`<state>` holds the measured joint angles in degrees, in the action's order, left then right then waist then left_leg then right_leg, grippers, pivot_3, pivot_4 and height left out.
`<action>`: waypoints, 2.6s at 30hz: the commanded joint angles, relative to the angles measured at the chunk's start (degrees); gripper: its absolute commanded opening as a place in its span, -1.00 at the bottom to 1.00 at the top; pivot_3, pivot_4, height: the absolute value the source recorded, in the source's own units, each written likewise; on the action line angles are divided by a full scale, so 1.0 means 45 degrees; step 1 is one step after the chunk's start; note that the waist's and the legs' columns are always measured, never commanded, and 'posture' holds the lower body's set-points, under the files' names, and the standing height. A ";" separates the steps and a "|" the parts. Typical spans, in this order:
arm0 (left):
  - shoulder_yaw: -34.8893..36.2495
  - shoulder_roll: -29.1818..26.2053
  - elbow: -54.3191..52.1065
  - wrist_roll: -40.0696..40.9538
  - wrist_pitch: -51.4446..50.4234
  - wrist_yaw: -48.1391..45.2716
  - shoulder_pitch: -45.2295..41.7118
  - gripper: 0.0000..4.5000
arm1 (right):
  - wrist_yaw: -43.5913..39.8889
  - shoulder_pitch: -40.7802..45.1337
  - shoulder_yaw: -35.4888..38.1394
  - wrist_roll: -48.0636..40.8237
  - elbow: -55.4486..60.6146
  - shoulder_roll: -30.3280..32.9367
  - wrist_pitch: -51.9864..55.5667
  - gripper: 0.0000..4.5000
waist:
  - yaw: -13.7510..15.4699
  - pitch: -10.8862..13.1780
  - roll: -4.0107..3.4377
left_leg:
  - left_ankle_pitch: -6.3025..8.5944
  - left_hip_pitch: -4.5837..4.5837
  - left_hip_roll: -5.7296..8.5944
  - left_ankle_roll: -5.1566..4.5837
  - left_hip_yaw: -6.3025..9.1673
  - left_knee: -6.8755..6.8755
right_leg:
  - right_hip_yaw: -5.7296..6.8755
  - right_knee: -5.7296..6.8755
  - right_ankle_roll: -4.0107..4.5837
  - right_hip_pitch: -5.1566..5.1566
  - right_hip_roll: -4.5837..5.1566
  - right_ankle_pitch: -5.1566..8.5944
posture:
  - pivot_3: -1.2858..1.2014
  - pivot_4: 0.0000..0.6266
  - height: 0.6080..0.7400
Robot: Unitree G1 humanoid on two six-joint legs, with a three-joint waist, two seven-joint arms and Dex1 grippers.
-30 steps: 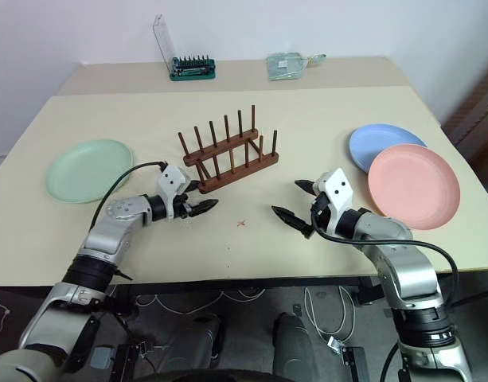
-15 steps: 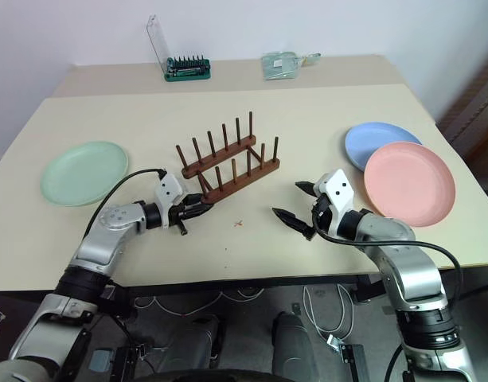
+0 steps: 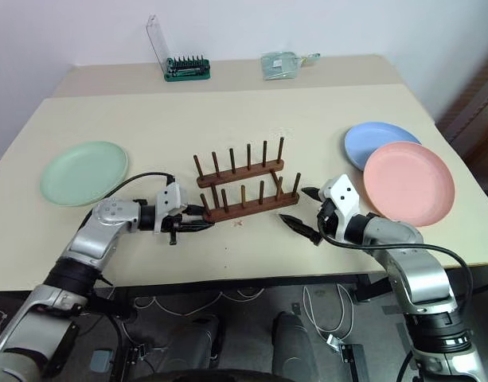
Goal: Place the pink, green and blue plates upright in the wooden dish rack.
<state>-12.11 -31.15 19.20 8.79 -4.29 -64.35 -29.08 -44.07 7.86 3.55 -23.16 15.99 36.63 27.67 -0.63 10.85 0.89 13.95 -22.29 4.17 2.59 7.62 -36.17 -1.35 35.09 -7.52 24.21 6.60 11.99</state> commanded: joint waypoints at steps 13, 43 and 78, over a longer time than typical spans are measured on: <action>0.1232 -0.2123 -0.5629 0.1393 -0.3037 0.0430 0.4354 -0.90 | 0.0122 -0.0251 -0.0705 0.0885 0.0531 0.0419 0.0040 -0.72 | -0.0233 -0.0018 -0.0031 | 0.0002 0.0022 -0.0021 -0.0002 -0.0003 0.0027 | -0.0007 0.0014 0.0007 0.0005 -0.0006 0.0007 | 0.03 -0.52 1.00; -0.0390 0.2781 0.2148 -0.2202 -0.0764 0.5770 -0.1538 -1.00 | 0.3581 0.3300 -0.2537 0.4760 -0.4064 -0.2564 -0.0783 -0.98 | 0.0223 -0.0041 -0.0044 | 0.0005 0.0182 0.0022 -0.0008 0.0004 0.0011 | -0.0001 -0.0015 -0.0033 -0.0186 0.0016 0.0026 | 0.03 -0.52 1.00; -0.0754 0.2460 -0.4900 0.1493 -0.2686 0.1230 0.1129 -1.00 | 0.2609 -0.0814 0.2574 0.4089 0.1275 0.1695 0.0509 0.44 | -0.0007 -0.0014 -0.0060 | 0.0031 0.0117 0.0019 -0.0043 0.0012 0.0029 | 0.0004 -0.0037 -0.0059 -0.0146 0.0029 0.0055 | 0.03 -0.52 1.00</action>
<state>-14.30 -19.93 -0.82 13.99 -15.68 -56.81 -24.46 -34.03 4.94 12.36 -5.65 18.53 43.83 28.86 -0.66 10.79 0.62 14.09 -21.77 4.25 2.38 7.66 -36.04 -1.34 34.92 -7.78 23.56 6.73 12.24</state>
